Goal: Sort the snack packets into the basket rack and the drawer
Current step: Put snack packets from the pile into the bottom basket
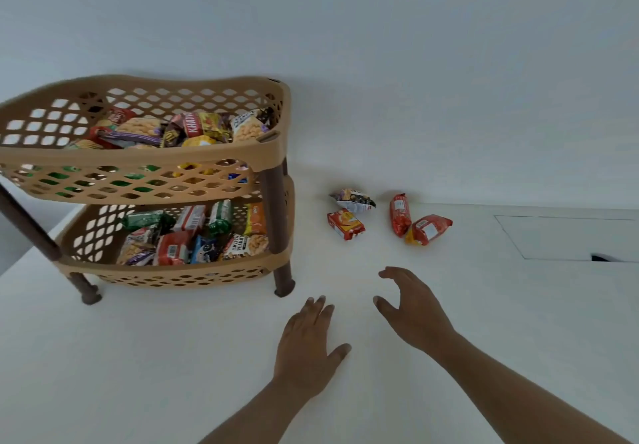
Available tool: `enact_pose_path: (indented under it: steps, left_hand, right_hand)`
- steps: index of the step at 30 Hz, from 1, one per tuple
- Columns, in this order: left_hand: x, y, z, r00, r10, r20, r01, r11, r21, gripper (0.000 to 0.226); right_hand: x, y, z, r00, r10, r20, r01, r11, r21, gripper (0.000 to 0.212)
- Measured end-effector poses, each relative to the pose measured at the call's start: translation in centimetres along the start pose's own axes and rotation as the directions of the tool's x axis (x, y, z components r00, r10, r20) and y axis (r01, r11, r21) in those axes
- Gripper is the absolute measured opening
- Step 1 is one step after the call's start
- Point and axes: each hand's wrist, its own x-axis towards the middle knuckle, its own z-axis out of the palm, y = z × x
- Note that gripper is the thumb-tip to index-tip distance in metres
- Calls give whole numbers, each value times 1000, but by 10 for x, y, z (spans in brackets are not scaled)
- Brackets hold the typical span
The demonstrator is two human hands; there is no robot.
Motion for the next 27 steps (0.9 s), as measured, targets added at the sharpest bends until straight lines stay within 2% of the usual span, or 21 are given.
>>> enact_pose_path:
  steps: [4,9,13,16,18,21,27]
  left_hand:
    - [10,-2,15,999,-24,32,21,995,94,80]
    - [13,-2,25,999,-31,-30,35,990,137,83]
    - [13,-3,23,998,-35,-45,41,990,136,82]
    - [13,-2,22,998,-35,-45,41,991,127,82]
    - [12,-2,22,998,-41,-46,46,992,120,82]
    - [13,-2,24,998,-40,-48,46,992,120,80]
    - [14,-1,22,998,-37,-51,43,992,115,77]
  right_hand:
    - [25,16,-8,1000,18,17,-19,999,39,45]
    - [70,32,-13,1000,23,-10,-23,999,48,45]
    - [130,39,-29,991,42,-126,-50,997,-60,44]
    - [177,39,-43,980,98,-171,-123,982,-141,40]
    - [199,41,-49,971,170,-166,-199,964,-177,33]
    - [223,43,-53,949,283,-139,-306,932,-192,9]
    - [244,51,-39,936,351,-42,-349,898,-267,17]
